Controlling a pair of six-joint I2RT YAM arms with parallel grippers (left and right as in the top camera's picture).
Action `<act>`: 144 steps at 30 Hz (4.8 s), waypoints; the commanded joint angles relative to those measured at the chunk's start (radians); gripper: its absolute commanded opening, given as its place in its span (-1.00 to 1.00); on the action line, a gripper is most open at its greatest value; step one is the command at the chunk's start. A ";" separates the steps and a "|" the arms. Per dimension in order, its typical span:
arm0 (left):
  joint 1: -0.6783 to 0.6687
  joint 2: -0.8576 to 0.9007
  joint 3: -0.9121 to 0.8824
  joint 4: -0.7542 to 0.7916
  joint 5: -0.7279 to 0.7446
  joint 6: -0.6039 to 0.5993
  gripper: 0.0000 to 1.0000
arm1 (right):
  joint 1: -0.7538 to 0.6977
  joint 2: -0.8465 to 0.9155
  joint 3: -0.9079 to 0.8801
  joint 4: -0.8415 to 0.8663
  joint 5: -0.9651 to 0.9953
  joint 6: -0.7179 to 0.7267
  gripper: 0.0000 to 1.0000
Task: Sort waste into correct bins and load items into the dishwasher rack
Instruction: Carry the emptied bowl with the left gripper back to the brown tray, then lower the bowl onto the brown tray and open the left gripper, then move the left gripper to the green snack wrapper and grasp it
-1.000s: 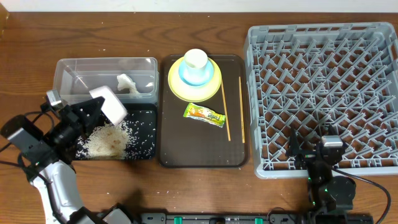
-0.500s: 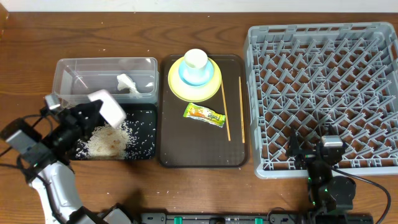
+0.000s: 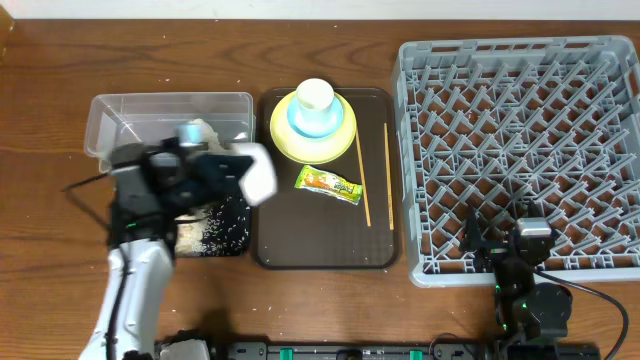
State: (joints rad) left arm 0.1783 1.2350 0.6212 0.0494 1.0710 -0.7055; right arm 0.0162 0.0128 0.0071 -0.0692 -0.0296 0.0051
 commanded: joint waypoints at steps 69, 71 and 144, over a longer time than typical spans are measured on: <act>-0.689 0.360 0.448 -0.536 -1.308 0.418 -0.88 | 0.001 -0.001 -0.002 -0.003 -0.001 -0.014 0.98; -0.689 0.386 0.448 -0.528 -1.308 0.419 -0.87 | 0.001 -0.001 -0.002 -0.003 -0.001 -0.014 0.98; -0.689 0.570 0.412 -0.399 -0.994 0.510 -0.01 | 0.001 0.000 -0.002 -0.003 -0.001 -0.014 0.98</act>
State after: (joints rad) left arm -0.5125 1.7672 1.0489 -0.3523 0.1085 -0.2050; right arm 0.0162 0.0128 0.0071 -0.0692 -0.0296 0.0051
